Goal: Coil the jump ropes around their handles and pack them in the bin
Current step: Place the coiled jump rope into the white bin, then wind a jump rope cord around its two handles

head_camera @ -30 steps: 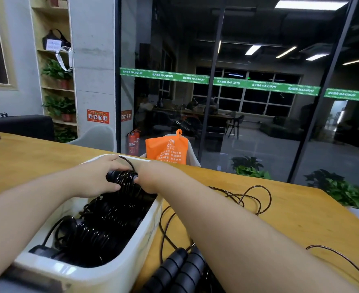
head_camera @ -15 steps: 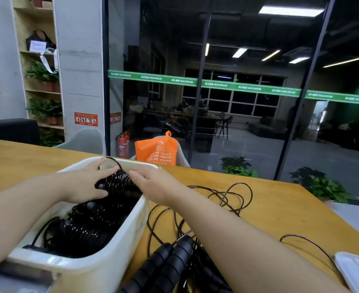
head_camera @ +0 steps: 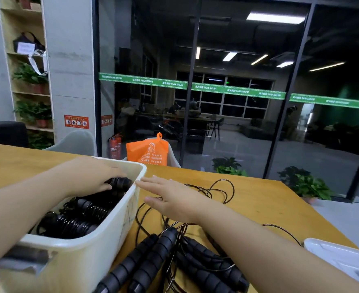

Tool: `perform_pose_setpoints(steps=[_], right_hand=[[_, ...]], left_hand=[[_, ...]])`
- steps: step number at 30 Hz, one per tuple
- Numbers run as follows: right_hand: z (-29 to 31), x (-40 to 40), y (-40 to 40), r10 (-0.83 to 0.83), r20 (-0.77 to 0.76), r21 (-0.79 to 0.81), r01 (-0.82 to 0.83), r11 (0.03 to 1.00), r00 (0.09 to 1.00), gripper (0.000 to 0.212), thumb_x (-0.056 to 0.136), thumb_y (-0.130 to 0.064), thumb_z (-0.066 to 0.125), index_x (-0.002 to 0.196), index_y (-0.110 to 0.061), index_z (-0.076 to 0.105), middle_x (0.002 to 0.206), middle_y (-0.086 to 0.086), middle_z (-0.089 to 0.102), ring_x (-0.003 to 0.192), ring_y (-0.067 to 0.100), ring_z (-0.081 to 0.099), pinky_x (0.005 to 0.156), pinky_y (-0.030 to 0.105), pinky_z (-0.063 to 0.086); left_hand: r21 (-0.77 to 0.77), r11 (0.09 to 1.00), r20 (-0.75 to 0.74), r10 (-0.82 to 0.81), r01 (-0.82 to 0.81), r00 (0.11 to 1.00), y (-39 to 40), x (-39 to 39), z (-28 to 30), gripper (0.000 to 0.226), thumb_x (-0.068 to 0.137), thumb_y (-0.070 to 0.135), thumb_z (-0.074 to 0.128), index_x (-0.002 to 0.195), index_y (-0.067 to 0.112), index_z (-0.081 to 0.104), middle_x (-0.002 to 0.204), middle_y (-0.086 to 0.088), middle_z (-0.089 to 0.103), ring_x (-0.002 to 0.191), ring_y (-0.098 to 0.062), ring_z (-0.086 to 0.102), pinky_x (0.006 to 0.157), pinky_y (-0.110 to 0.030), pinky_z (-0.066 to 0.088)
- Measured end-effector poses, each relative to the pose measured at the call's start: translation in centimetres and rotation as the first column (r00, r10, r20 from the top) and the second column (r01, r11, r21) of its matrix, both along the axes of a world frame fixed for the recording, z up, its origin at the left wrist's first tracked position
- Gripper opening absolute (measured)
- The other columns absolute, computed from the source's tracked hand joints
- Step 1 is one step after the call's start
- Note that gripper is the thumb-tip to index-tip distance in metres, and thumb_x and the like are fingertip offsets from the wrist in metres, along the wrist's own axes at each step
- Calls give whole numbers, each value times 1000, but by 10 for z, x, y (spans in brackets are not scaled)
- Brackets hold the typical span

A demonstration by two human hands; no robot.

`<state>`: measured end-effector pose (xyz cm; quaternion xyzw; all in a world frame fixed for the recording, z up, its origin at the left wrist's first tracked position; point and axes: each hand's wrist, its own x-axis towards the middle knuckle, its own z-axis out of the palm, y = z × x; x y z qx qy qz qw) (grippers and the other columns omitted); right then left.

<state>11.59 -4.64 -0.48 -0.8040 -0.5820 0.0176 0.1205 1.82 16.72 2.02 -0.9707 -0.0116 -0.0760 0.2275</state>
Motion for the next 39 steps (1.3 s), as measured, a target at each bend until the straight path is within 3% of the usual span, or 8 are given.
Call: perform_pose_setpoints(steps=[6,10,15,18,22,25,31,39], right_hand=[[3,0,-28,-62,35,151,56,987,997,37,102,-27,45,138,-27,52,140,-9,53,131,9,43,109,30,37],[0,3,-49,-132,-1,256,128,958,991,30,101,-23,45,125,-25,63,122,-10,65,111,5,57,97,29,48],[-14,7,-76,-236,-119,340,263,903,964,47,99,-26,50,144,-28,37,109,-15,63,88,8,62,81,32,56],[-27,7,-92,-321,-257,256,384,887,912,64,96,-29,56,149,-28,21,110,-14,61,92,6,61,82,25,53],[-46,3,-114,-386,-157,51,398,916,909,47,94,-36,58,138,-26,45,131,-8,54,121,9,50,99,22,41],[-64,4,-127,-441,-127,-5,444,896,888,48,91,-46,60,134,-29,50,137,-8,48,126,11,44,106,28,39],[-91,8,-139,-505,-153,131,524,841,849,47,89,-55,56,131,-31,55,137,-15,50,126,7,41,108,26,30],[-103,12,-150,-517,-155,210,539,816,842,35,93,-52,50,122,-35,59,132,-21,50,124,-4,36,118,36,21]], left_hand=[[-85,991,191,-85,103,978,-48,-3,20,30,100,41,34,123,40,52,115,20,58,93,3,53,69,-12,37],[-99,969,252,-196,226,948,-91,-1,18,31,100,40,32,124,41,52,116,20,61,103,2,56,80,-17,45],[-310,913,257,-187,264,948,-125,-2,-1,27,98,37,41,117,38,60,108,20,64,86,7,48,79,-17,45],[-531,835,224,-24,143,974,-136,7,-25,24,96,34,48,115,32,62,112,15,65,92,-2,55,82,-20,46],[-654,739,-57,169,-165,984,-140,16,-66,49,90,42,59,133,23,46,133,2,54,110,-16,57,90,-29,48],[-671,684,-192,214,-287,958,-138,19,-93,50,91,45,55,132,20,43,131,-1,53,115,-18,53,93,-30,44],[-782,558,-82,352,-279,933,-144,21,-117,20,85,43,51,96,26,52,90,4,58,83,-15,55,69,-27,42],[-858,509,125,342,-72,931,-142,16,-128,41,86,49,58,123,32,56,108,14,62,93,-6,56,74,-23,45]])
